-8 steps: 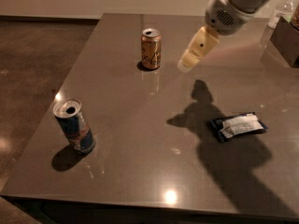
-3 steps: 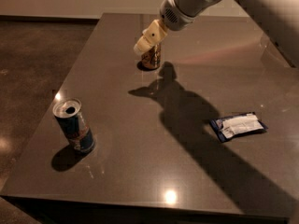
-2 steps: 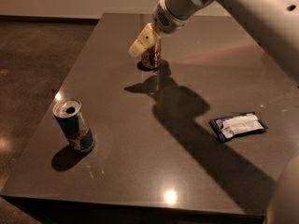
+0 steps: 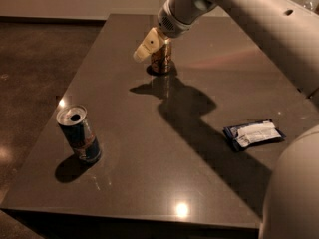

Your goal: Knock orange can over

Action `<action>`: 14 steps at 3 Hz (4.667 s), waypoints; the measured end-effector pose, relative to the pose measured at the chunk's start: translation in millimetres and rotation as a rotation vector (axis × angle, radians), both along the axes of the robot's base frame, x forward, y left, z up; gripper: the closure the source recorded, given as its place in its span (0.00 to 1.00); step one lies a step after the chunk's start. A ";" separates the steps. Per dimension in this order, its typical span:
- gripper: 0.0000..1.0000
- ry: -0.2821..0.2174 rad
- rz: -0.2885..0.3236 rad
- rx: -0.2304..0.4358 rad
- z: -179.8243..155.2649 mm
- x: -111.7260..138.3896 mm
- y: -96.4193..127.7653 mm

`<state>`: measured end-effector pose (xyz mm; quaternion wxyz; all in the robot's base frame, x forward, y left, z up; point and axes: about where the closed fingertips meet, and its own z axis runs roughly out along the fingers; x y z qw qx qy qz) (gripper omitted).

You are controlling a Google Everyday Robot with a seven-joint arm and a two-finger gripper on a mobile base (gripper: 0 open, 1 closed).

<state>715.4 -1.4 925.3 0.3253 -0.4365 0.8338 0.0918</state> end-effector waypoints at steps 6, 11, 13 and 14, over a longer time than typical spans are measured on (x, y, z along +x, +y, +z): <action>1.00 0.081 0.112 -0.144 53.0 -48.5 -52.1; 0.54 0.193 0.300 -0.561 9.6 -105.4 -50.1; 0.08 0.226 0.347 -0.582 -8.4 -119.9 -39.3; 0.00 0.206 0.343 -0.574 -7.6 -115.3 -36.8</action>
Offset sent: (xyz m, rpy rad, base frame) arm 0.0229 -0.0141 -0.0035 0.0091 -0.0089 -0.0066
